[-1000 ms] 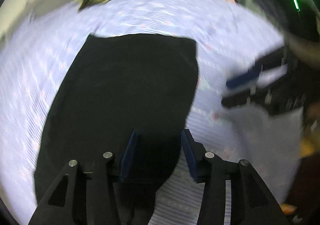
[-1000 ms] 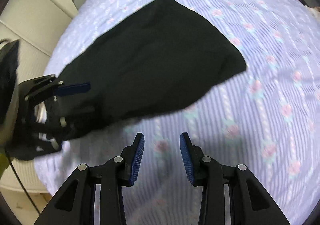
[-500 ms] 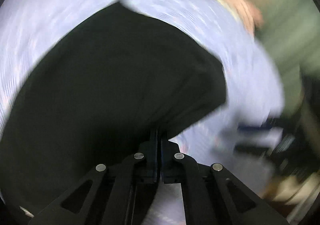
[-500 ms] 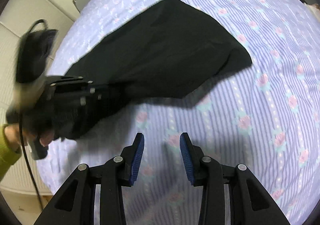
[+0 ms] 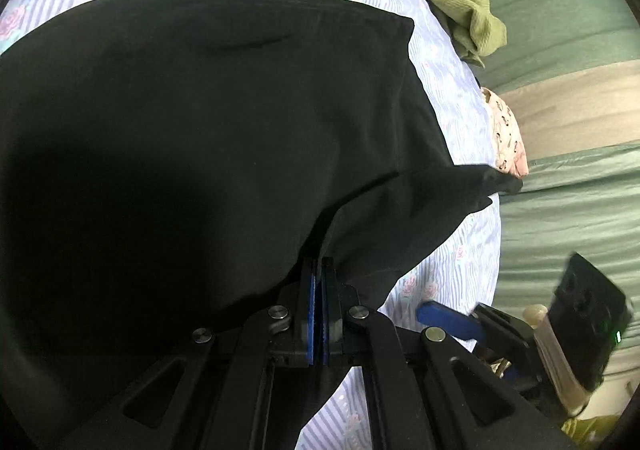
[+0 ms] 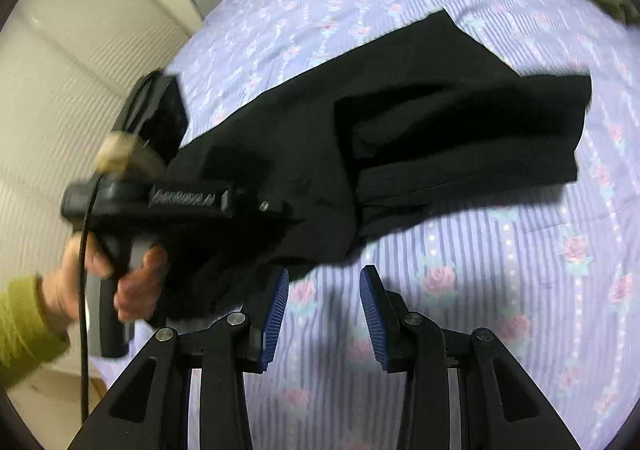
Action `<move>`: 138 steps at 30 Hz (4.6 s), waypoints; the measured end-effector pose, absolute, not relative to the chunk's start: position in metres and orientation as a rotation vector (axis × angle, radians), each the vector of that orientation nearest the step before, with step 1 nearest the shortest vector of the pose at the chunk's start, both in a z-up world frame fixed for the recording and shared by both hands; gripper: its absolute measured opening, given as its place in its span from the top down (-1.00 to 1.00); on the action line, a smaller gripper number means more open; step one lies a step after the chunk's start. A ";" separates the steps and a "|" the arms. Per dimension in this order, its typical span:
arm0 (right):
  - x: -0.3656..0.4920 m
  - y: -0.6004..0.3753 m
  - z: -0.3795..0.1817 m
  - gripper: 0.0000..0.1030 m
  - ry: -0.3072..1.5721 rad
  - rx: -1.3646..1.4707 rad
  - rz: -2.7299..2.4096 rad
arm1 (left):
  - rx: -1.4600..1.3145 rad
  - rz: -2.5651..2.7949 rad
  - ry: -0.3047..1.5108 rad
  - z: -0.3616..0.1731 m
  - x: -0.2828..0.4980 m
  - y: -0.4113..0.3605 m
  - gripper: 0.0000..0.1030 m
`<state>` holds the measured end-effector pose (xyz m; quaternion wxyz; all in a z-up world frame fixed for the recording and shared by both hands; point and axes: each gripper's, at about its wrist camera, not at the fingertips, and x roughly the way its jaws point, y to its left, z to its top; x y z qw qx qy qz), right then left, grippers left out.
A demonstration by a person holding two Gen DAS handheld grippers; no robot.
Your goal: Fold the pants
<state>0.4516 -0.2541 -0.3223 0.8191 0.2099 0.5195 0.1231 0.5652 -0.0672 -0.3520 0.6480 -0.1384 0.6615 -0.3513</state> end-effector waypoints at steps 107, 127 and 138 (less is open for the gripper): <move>0.475 -0.336 -0.298 -0.31 1.019 0.455 -0.362 | 0.426 -0.921 1.061 -0.286 0.663 -0.227 0.66; 0.438 -0.352 -0.272 -0.31 1.051 0.327 -0.370 | 0.468 -0.693 0.841 -0.211 0.606 -0.183 0.22; 0.389 -0.233 -0.254 -0.31 1.154 0.241 -0.046 | 0.137 -0.264 1.064 -0.217 0.481 0.059 -0.11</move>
